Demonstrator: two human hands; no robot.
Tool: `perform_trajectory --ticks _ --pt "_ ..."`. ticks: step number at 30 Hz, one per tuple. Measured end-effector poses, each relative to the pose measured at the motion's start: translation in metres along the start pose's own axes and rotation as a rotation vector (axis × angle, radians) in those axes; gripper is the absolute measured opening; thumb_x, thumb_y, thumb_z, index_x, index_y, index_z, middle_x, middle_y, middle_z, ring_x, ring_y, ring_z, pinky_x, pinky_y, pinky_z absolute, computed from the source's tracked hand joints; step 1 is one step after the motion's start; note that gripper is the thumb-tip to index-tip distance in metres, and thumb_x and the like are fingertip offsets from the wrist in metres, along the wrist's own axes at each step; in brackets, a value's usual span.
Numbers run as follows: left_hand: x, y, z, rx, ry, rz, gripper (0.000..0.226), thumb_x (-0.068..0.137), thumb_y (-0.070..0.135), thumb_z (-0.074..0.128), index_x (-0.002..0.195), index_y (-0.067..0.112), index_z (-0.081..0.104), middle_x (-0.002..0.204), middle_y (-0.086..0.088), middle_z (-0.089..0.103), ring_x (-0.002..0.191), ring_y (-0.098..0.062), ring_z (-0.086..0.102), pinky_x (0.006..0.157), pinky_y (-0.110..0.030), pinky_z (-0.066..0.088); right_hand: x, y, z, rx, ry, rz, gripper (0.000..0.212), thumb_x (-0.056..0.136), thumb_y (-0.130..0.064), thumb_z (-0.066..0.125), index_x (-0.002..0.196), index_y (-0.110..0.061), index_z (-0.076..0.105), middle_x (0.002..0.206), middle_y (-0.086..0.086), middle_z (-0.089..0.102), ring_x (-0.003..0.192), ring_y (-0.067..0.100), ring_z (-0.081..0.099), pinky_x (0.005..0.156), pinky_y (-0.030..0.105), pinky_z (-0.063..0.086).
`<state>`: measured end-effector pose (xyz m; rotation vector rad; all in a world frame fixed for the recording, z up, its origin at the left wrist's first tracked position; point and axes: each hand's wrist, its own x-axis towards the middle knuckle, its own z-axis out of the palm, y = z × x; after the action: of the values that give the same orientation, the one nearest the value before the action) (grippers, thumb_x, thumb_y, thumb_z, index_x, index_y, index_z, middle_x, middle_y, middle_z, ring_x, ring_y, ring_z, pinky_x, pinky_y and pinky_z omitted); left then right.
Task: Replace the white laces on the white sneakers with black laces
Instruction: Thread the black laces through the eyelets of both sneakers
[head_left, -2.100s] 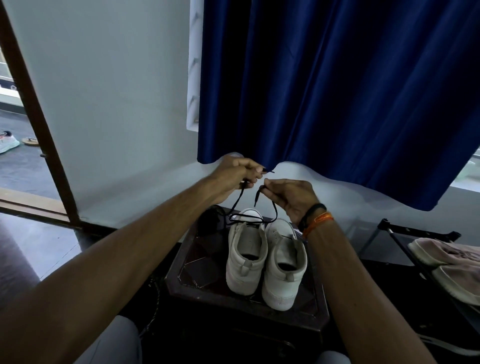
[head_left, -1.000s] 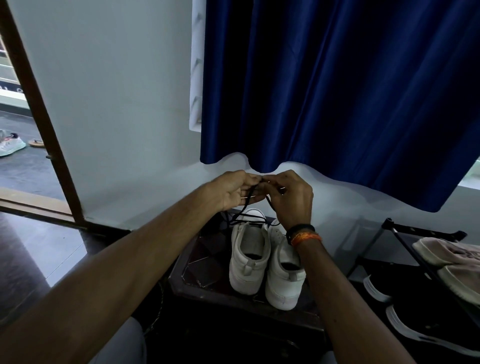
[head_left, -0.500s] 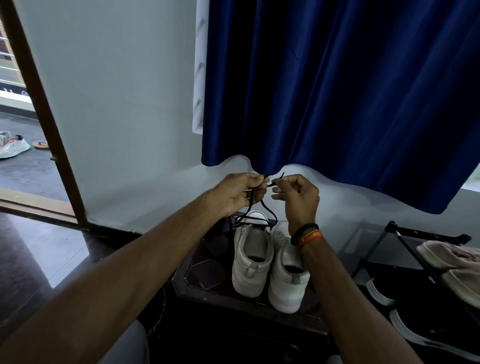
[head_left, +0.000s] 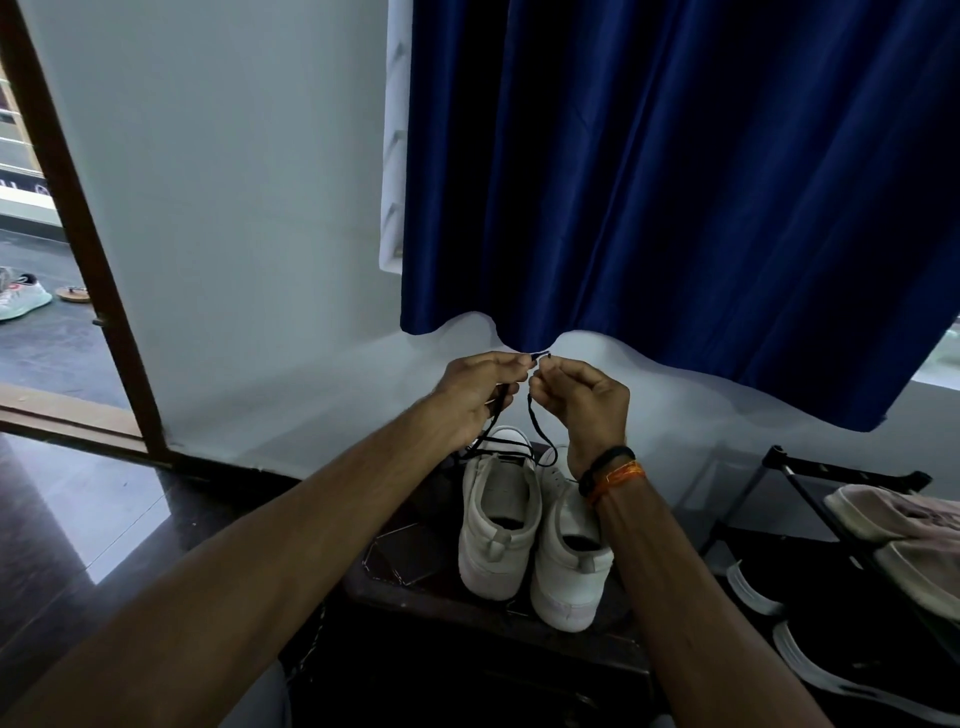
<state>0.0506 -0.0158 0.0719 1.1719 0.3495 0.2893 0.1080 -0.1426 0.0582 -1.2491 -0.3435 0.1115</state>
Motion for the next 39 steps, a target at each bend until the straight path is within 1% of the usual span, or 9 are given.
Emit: perform_trajectory --ticks 5,10,17,22,28,32,34,37,39 --pt "-0.002 -0.003 0.002 0.043 -0.034 0.044 0.01 0.091 0.012 0.072 0.1 0.01 0.076 0.086 -0.003 0.072 0.081 -0.014 0.059 0.077 -0.024 0.051 0.0 0.0 0.003 0.022 -0.007 0.012 0.018 0.09 -0.003 0.07 0.106 0.003 0.074 0.091 0.008 0.075 0.082 0.016 0.07 0.073 0.024 0.057" --pt "-0.002 -0.004 0.001 0.107 -0.035 0.099 0.014 0.093 0.01 0.068 0.103 0.003 0.074 0.091 -0.01 0.071 0.083 -0.017 0.059 0.075 -0.024 0.051 0.0 0.0 0.003 0.014 -0.04 0.04 0.019 0.09 -0.006 0.072 0.107 0.003 0.074 0.087 0.008 0.074 0.077 0.016 0.068 0.071 0.024 0.056" --pt "0.004 -0.001 -0.004 0.497 -0.014 0.326 0.01 0.09 0.011 0.07 0.085 0.016 0.076 0.078 0.004 0.071 0.075 -0.007 0.061 0.075 -0.024 0.048 0.002 -0.007 -0.001 -0.069 -0.081 0.042 0.013 0.091 -0.006 0.07 0.1 -0.001 0.076 0.088 0.011 0.074 0.073 0.016 0.065 0.071 0.027 0.056" --pt "0.005 0.0 -0.003 0.617 -0.018 0.418 0.007 0.09 0.017 0.072 0.09 0.014 0.078 0.087 -0.001 0.075 0.089 -0.014 0.069 0.085 -0.026 0.054 -0.001 -0.01 0.002 -0.072 -0.045 0.047 0.015 0.091 -0.008 0.069 0.101 -0.001 0.076 0.089 0.011 0.072 0.078 0.017 0.063 0.067 0.026 0.055" --pt "0.004 0.003 -0.004 0.676 -0.005 0.445 0.009 0.089 0.021 0.075 0.091 0.012 0.079 0.085 0.0 0.075 0.087 -0.01 0.069 0.075 -0.014 0.048 -0.003 -0.012 0.002 -0.121 -0.077 0.022 0.009 0.092 -0.005 0.066 0.093 -0.006 0.075 0.095 0.011 0.073 0.084 0.018 0.065 0.068 0.026 0.053" --pt "0.003 0.002 -0.005 0.678 -0.002 0.497 0.012 0.089 0.025 0.076 0.096 0.015 0.078 0.089 0.006 0.075 0.085 -0.002 0.069 0.074 -0.01 0.048 0.004 -0.016 0.005 -0.195 0.004 -0.054 0.008 0.089 -0.016 0.075 0.092 -0.009 0.078 0.092 0.008 0.075 0.084 0.018 0.067 0.071 0.027 0.054" --pt "0.003 0.001 -0.005 0.731 0.039 0.543 0.017 0.088 0.028 0.077 0.099 0.016 0.074 0.09 0.007 0.073 0.083 -0.002 0.066 0.07 -0.009 0.047 0.007 -0.023 0.008 -0.264 0.014 -0.103 0.012 0.087 -0.021 0.078 0.093 -0.01 0.079 0.088 0.003 0.076 0.08 0.013 0.067 0.07 0.025 0.055" --pt "-0.002 -0.004 -0.007 0.709 0.224 0.617 0.02 0.085 0.025 0.08 0.091 0.014 0.063 0.083 0.004 0.066 0.073 -0.005 0.06 0.063 -0.009 0.045 0.012 -0.041 0.017 -0.259 0.011 -0.136 0.009 0.087 -0.018 0.078 0.091 -0.01 0.078 0.083 -0.002 0.075 0.071 0.007 0.064 0.069 0.023 0.055" --pt "-0.008 -0.016 -0.009 0.752 0.219 0.603 0.023 0.086 0.025 0.078 0.083 0.013 0.059 0.075 0.002 0.065 0.068 -0.01 0.06 0.061 -0.015 0.047 0.017 -0.058 0.024 -0.227 0.017 -0.153 0.003 0.088 -0.014 0.077 0.088 -0.011 0.077 0.079 -0.002 0.073 0.067 0.007 0.065 0.071 0.025 0.058"
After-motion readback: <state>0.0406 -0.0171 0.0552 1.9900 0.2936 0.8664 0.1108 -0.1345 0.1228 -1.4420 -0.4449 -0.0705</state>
